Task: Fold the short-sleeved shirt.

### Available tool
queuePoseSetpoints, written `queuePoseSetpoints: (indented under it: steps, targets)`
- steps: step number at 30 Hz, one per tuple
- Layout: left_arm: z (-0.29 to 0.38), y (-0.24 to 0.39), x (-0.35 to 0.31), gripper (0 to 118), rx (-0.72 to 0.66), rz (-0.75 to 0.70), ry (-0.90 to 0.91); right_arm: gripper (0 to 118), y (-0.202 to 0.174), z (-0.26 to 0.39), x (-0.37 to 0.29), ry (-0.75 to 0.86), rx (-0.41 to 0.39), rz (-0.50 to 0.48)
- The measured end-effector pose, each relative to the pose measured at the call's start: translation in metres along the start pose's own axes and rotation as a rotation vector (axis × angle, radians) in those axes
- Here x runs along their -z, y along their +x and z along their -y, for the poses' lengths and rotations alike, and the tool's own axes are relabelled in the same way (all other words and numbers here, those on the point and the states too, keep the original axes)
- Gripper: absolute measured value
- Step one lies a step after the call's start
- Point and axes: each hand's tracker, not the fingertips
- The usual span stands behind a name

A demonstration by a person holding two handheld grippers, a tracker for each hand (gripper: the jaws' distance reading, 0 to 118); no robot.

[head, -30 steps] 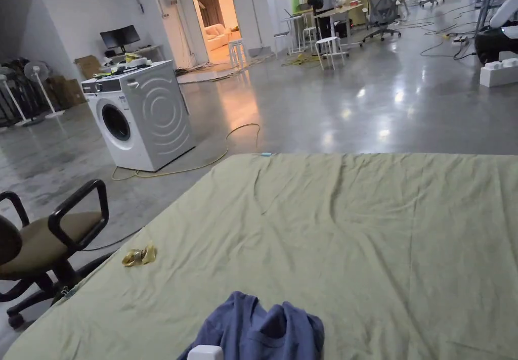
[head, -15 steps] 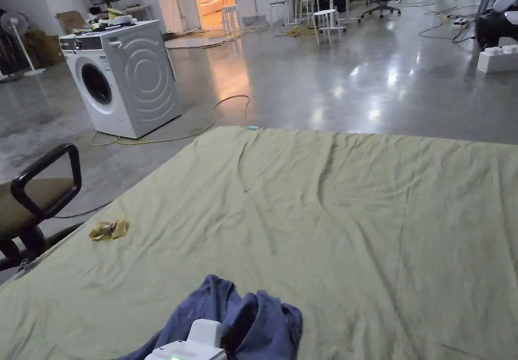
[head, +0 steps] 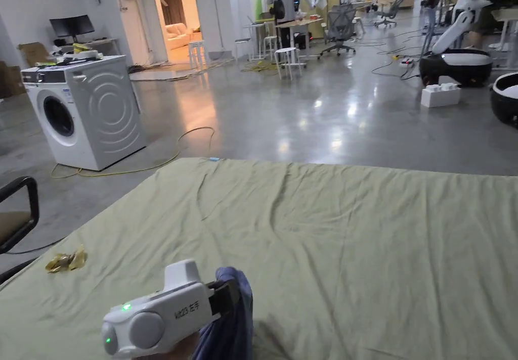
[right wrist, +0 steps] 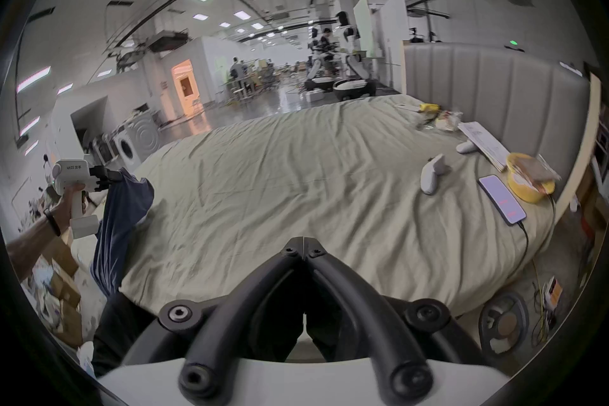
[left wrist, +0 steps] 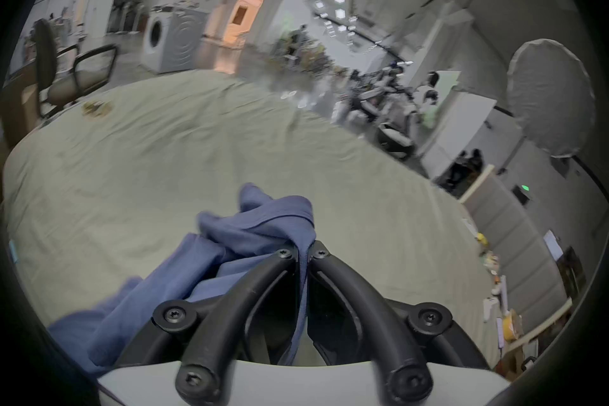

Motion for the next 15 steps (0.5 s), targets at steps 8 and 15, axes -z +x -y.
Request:
queuePoseSetpoints:
  steps: [8,15]
  targets:
    - [0.061,0.196,0.064,5,0.272,0.361,-0.141,0,0.039,0.012,-0.032,0.029,0.082,0.135]
    - [0.246,0.332,0.06,5,0.457,0.649,-0.479,0,0.058,0.021,-0.051,0.001,0.088,0.203]
